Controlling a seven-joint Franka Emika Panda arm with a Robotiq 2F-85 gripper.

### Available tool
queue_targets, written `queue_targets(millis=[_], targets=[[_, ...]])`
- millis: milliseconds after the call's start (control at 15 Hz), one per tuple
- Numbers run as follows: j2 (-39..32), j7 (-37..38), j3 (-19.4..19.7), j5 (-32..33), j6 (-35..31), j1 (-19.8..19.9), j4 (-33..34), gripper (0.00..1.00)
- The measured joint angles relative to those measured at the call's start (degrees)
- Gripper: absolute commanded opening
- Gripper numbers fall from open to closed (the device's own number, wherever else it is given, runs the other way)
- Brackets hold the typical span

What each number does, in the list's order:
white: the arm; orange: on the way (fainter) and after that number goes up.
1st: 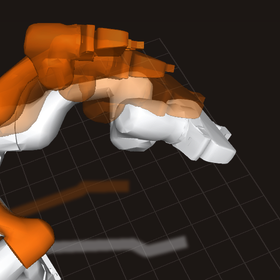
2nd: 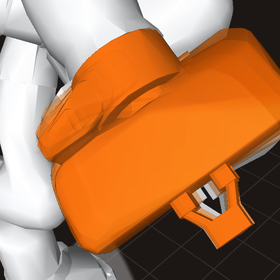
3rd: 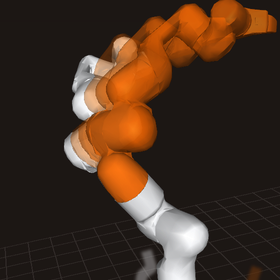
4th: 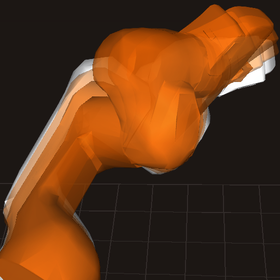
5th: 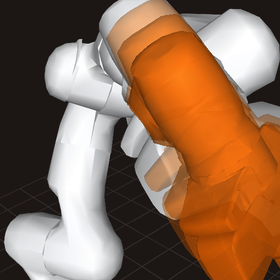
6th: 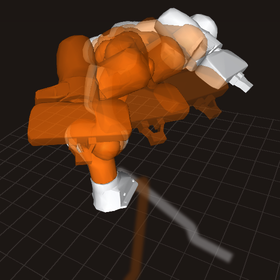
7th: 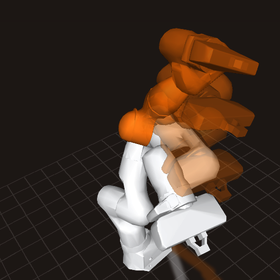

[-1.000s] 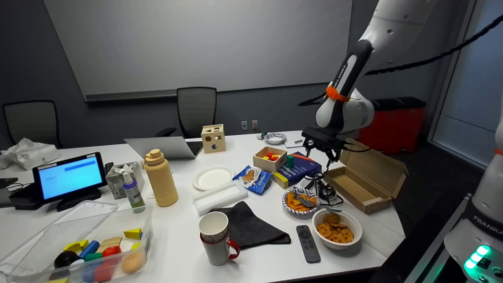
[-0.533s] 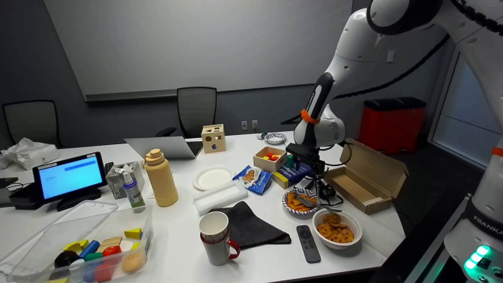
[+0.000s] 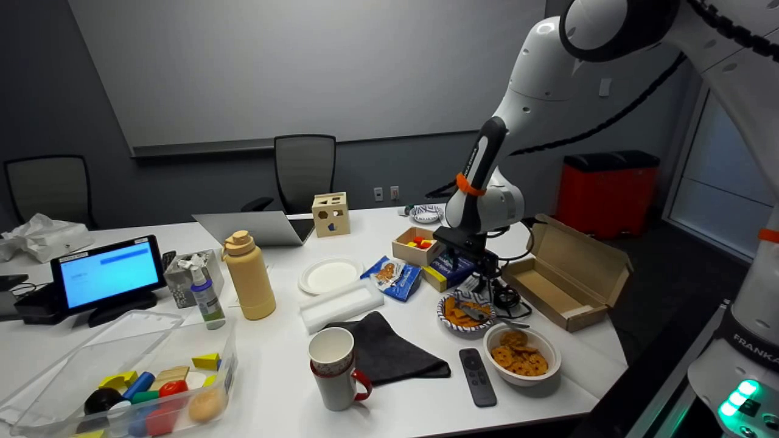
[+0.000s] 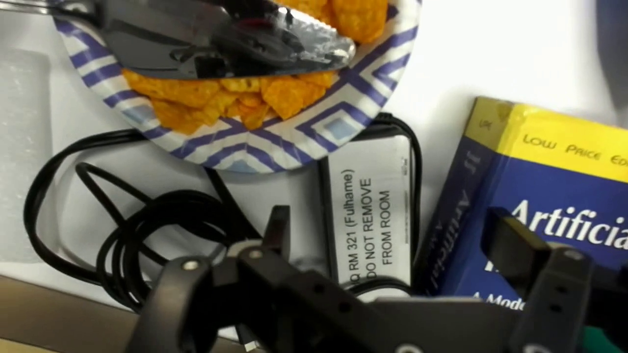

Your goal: Put the black cable inside the brown box.

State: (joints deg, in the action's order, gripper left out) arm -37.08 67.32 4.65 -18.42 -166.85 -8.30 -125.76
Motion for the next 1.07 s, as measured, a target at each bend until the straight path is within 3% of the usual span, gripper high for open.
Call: queue_targets(millis=[1067], targets=[[-3.6,1.1,1.2,0.1,0.4,-1.8,0.6,1.00]])
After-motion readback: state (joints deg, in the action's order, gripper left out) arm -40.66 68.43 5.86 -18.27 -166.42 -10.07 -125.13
